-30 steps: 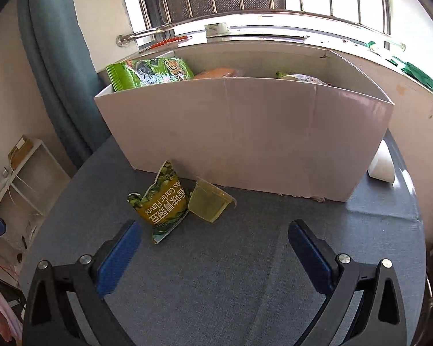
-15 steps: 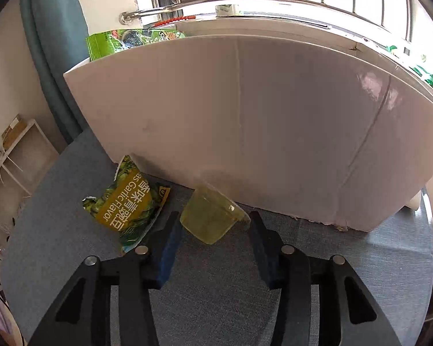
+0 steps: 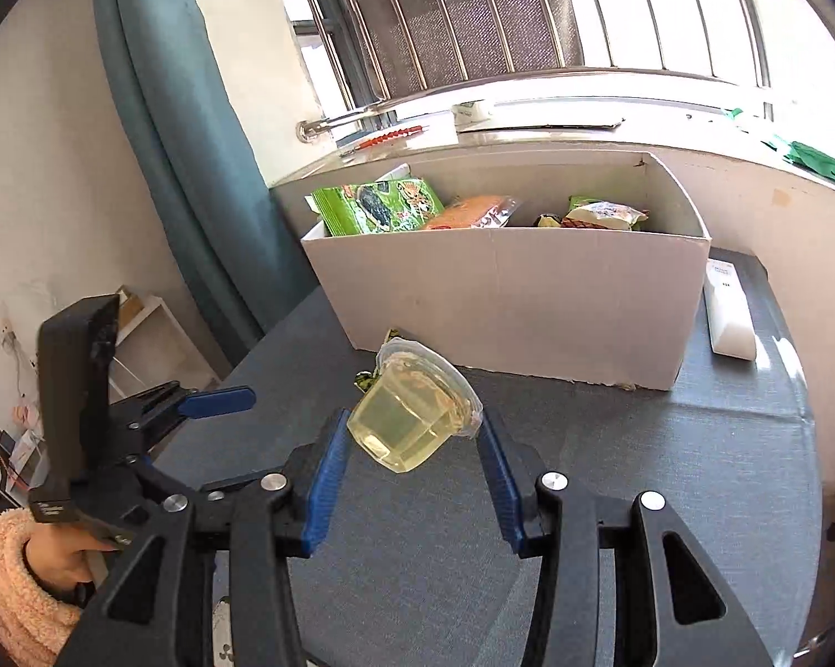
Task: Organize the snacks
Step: 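Grasp the clear jelly cup with the right gripper while the left gripper grasps the green pea bag, then lower the jelly cup and pea bag into the white box and open both grippers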
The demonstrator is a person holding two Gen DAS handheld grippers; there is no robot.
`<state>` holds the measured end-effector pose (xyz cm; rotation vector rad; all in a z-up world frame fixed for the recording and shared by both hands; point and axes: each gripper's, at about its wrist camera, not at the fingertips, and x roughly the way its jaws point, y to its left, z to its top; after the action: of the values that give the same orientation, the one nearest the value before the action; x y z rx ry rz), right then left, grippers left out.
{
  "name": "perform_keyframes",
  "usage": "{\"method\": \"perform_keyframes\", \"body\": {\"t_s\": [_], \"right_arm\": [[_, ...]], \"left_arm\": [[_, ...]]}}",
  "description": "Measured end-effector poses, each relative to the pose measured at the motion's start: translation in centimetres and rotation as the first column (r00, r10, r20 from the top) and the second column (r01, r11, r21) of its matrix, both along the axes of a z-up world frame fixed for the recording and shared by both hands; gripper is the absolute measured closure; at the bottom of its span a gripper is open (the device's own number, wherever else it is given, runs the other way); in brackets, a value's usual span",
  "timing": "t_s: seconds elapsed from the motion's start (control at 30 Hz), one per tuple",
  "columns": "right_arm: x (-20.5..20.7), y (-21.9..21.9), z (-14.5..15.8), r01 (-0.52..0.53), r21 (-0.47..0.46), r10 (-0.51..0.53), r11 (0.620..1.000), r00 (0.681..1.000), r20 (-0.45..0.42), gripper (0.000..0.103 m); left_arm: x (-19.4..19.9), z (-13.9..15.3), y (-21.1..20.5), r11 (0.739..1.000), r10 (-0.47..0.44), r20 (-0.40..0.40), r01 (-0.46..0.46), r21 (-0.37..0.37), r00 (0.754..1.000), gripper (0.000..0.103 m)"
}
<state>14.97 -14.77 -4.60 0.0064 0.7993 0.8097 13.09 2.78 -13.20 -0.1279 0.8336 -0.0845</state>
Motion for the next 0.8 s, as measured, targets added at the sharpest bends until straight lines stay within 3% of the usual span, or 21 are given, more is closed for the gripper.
{"method": "perform_keyframes", "body": {"t_s": [0.3, 0.33, 0.4, 0.6, 0.8], "right_arm": [[-5.3, -7.6, 0.5, 0.132, 0.102, -0.129, 0.986, 0.991, -0.032, 0.052], [-5.6, -8.0, 0.4, 0.14, 0.108, -0.136, 0.984, 0.99, -0.037, 0.052], [-5.8, -8.8, 0.0, 0.152, 0.123, -0.146, 0.981, 0.988, -0.055, 0.052], [-5.6, -9.5, -0.8, 0.165, 0.148, -0.154, 0.975, 0.985, -0.083, 0.052], [-3.9, -7.7, -0.3, 0.14, 0.172, -0.128, 0.975, 0.989, -0.076, 0.052]], "left_arm": [[7.6, -2.3, -1.3, 1.0, -0.002, -0.093, 0.003, 0.013, 0.996, 0.001], [7.9, -2.4, -1.3, 1.0, -0.028, -0.087, 0.027, -0.004, 0.996, 0.005], [8.2, -2.8, -1.5, 0.999, -0.047, -0.085, 0.049, 0.02, 0.995, 0.065], [4.8, -0.6, -2.0, 0.993, -0.117, -0.003, 0.117, -0.014, 0.993, 0.066], [1.1, 5.7, -1.2, 0.988, -0.134, 0.158, 0.144, -0.055, 0.978, 0.066]]}}
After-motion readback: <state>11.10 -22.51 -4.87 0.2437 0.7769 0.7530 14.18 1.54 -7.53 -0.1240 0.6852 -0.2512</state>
